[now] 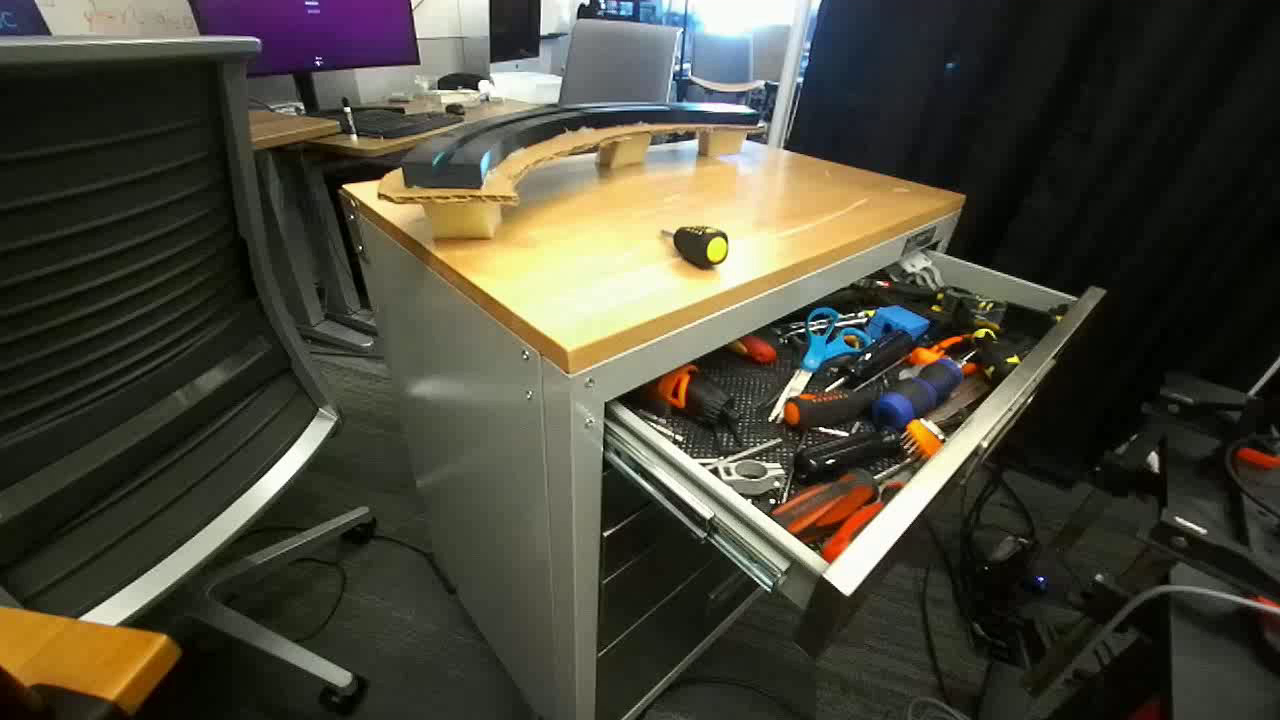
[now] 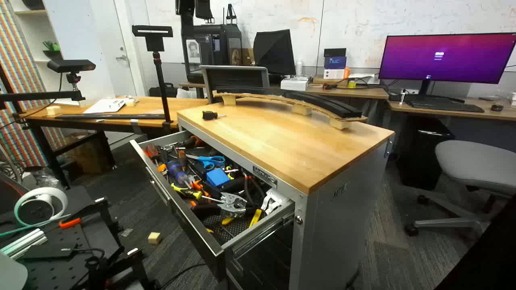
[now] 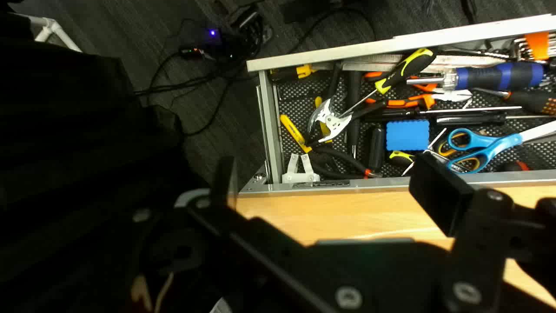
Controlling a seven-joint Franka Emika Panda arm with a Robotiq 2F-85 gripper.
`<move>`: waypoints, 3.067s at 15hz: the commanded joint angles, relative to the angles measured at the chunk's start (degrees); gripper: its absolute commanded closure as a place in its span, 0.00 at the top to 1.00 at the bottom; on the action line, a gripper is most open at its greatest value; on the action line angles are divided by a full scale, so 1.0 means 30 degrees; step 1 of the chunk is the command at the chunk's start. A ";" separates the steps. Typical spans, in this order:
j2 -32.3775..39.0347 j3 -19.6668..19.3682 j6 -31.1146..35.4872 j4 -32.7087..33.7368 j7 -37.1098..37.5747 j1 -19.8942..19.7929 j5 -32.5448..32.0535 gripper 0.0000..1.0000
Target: Pick up the screwdriver and put it in the open drawer
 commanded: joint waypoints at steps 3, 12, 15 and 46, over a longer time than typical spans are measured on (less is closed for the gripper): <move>-0.0013 -0.0390 -0.0041 0.0213 0.0108 0.0469 -0.0106 1.00; 0.0095 -0.0463 0.0242 0.0151 -0.0082 0.0492 -0.1196 1.00; 0.0237 -0.0490 -0.0028 0.0086 0.0077 0.0534 -0.1039 1.00; 0.7441 0.0402 1.4330 -0.1623 -0.3319 0.3368 0.6806 1.00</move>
